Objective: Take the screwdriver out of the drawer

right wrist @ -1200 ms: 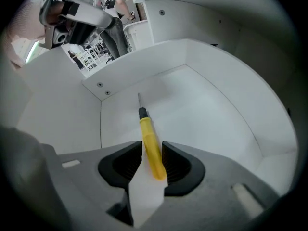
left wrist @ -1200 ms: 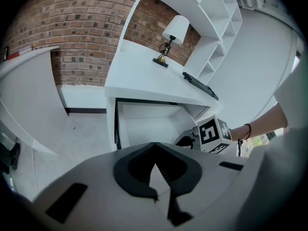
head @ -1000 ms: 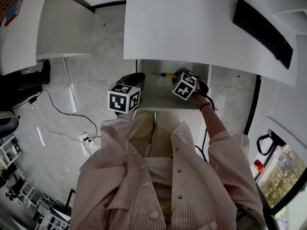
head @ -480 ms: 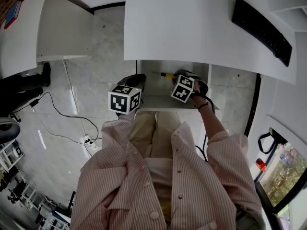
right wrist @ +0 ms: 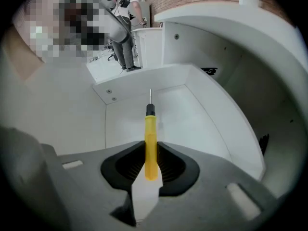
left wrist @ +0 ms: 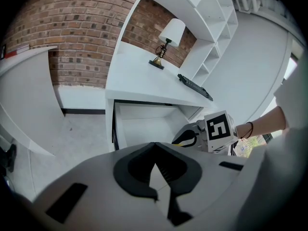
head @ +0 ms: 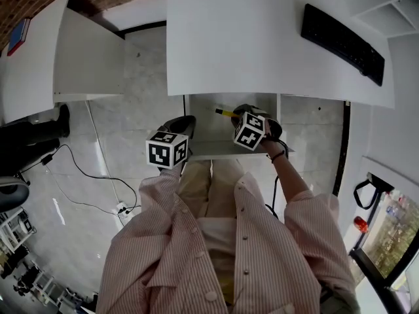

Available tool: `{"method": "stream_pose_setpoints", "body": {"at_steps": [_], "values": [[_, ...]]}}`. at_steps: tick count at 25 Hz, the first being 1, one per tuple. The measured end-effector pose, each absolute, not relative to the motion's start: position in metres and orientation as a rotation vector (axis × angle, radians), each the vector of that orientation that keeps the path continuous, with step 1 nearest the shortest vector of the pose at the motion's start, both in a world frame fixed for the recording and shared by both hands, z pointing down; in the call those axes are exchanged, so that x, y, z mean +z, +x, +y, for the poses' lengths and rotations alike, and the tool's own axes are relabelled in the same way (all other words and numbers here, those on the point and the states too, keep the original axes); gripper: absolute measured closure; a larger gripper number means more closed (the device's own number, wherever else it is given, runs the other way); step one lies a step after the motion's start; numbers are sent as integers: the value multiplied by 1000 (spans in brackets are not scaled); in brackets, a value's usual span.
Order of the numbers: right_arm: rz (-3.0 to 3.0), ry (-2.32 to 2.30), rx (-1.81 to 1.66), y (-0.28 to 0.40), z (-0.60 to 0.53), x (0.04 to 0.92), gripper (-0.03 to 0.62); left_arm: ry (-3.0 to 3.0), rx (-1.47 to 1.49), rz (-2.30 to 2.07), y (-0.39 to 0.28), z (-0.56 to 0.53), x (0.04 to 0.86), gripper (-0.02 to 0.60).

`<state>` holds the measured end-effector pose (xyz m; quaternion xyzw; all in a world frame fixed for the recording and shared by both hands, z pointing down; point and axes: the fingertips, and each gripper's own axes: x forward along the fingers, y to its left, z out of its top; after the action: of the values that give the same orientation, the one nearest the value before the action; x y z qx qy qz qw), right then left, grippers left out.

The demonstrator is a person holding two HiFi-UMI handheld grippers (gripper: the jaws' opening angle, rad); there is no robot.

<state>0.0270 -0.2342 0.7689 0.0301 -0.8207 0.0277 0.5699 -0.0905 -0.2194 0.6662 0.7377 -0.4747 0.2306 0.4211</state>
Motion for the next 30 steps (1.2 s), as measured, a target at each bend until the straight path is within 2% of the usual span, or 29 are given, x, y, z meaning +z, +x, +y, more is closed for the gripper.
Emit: {"method": "stream_pose_setpoints", "body": {"at_steps": [14, 30], "values": [[-2065, 198, 41, 25, -235, 703, 517, 1960, 532, -1182, -91, -214, 635, 583], [-2283, 402, 91, 16, -230, 611, 517, 2195, 384, -1171, -85, -219, 558, 583]]}}
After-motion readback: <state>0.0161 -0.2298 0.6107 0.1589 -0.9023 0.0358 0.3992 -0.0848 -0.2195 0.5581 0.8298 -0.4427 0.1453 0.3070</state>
